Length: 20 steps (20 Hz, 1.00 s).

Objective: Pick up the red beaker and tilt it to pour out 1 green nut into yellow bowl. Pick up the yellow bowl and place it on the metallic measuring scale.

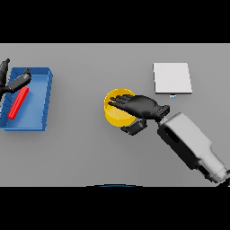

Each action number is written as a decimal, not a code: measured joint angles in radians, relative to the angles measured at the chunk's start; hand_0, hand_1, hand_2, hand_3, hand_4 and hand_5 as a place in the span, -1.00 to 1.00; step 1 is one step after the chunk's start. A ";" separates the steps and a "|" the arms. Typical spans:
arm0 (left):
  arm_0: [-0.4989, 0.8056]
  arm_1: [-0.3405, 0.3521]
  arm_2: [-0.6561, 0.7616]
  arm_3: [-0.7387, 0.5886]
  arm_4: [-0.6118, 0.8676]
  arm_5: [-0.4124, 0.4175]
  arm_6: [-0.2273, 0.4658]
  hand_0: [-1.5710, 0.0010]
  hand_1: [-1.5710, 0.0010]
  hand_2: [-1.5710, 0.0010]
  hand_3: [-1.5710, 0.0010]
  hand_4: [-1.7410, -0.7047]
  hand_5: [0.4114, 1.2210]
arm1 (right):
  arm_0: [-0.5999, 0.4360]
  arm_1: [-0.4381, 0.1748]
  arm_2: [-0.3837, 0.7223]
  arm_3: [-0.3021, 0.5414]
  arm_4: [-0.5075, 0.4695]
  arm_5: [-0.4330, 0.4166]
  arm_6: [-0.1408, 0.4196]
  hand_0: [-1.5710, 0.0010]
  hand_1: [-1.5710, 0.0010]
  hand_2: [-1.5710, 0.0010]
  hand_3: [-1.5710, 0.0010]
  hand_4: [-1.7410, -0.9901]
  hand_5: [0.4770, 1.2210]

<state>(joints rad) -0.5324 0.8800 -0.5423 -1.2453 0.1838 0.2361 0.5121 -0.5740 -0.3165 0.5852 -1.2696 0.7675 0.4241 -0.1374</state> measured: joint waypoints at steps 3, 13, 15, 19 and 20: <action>0.007 0.000 0.009 0.013 0.010 -0.004 -0.017 1.00 1.00 1.00 1.00 0.82 -0.20 | -0.017 0.004 0.018 0.032 0.007 0.018 -0.011 1.00 1.00 1.00 1.00 0.19 -0.48; -0.004 0.012 0.014 0.017 0.006 -0.013 -0.025 1.00 1.00 1.00 1.00 0.83 -0.23 | -0.067 0.022 0.068 0.094 0.044 0.073 0.019 0.88 0.86 0.83 0.80 0.01 -0.08; -0.009 0.009 0.015 0.010 0.011 -0.011 -0.015 1.00 1.00 1.00 1.00 0.83 -0.23 | -0.070 0.015 0.081 0.088 0.059 0.074 0.015 0.35 0.44 0.51 0.54 -0.16 0.31; 0.018 0.024 0.021 -0.004 0.019 -0.007 -0.026 1.00 1.00 1.00 1.00 0.82 -0.22 | -0.081 0.018 0.085 0.094 0.036 0.126 0.017 -0.45 -0.41 -0.38 -0.10 -0.64 0.72; 0.015 0.023 0.018 -0.005 0.013 -0.003 -0.020 1.00 1.00 1.00 1.00 0.82 -0.22 | -0.085 0.009 0.088 0.088 0.029 0.153 0.010 -0.56 -0.53 -0.51 -0.19 -0.70 0.77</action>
<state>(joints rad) -0.5171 0.9033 -0.5240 -1.2498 0.1967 0.2335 0.4919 -0.6589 -0.3077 0.6729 -1.1816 0.7965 0.5770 -0.1277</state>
